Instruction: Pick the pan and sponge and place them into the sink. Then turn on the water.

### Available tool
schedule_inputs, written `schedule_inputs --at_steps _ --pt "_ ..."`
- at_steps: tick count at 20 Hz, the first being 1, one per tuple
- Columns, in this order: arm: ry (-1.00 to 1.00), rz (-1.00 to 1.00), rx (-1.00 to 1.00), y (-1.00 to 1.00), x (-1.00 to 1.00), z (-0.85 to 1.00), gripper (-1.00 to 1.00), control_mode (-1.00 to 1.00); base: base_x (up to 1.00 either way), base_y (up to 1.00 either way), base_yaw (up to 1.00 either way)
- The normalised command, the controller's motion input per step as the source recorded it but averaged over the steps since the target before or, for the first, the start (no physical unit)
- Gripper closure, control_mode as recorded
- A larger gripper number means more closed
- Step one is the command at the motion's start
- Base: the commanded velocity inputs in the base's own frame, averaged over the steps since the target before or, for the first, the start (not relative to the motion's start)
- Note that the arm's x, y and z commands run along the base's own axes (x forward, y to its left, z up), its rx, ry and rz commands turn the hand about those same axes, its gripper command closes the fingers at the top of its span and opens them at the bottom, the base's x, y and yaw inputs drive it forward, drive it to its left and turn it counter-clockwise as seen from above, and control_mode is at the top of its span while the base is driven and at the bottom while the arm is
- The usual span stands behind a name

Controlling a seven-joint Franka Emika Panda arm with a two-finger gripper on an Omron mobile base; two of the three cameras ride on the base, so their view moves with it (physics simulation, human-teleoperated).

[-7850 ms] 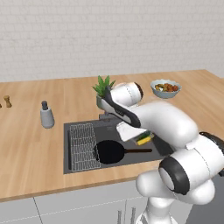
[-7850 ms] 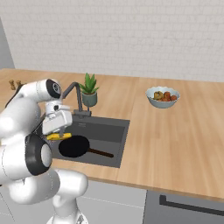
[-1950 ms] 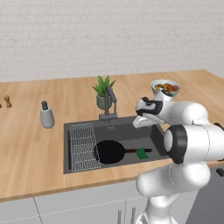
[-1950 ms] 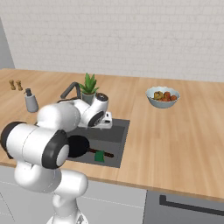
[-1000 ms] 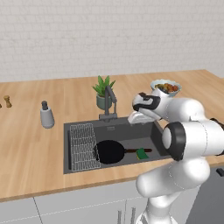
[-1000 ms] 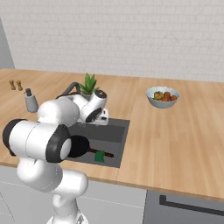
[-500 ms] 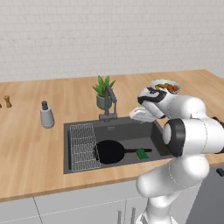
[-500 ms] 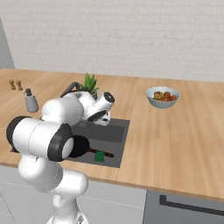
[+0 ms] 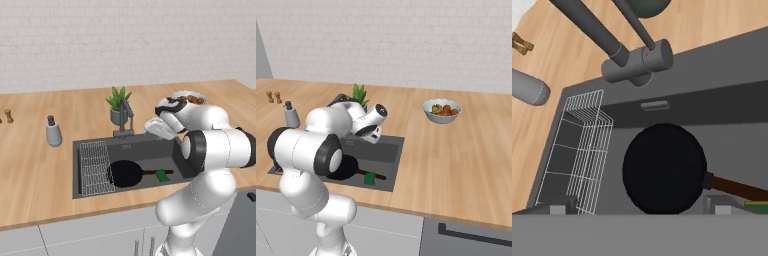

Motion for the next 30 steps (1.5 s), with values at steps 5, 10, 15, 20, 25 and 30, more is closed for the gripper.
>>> schedule_inputs --at_steps 5,10,15,20,25,30 --pt "0.01 -0.01 0.00 0.00 0.00 0.00 -1.00 -1.00 0.00 0.00 0.00" --pt "0.00 0.00 0.00 0.11 0.14 0.00 -1.00 -1.00 0.00 0.00 0.00" --pt "0.00 0.00 0.00 0.18 0.19 0.00 -1.00 -1.00 0.00 0.00 0.00" --pt "0.00 0.00 0.00 0.04 0.27 -0.01 -1.00 -1.00 0.00 0.00 0.00" --pt "-0.04 -0.01 0.04 0.00 0.22 -0.03 -1.00 -1.00 0.00 0.00 0.00" --pt "-0.07 -0.03 0.07 0.00 0.20 -0.02 -1.00 -1.00 0.00 0.00 0.00"
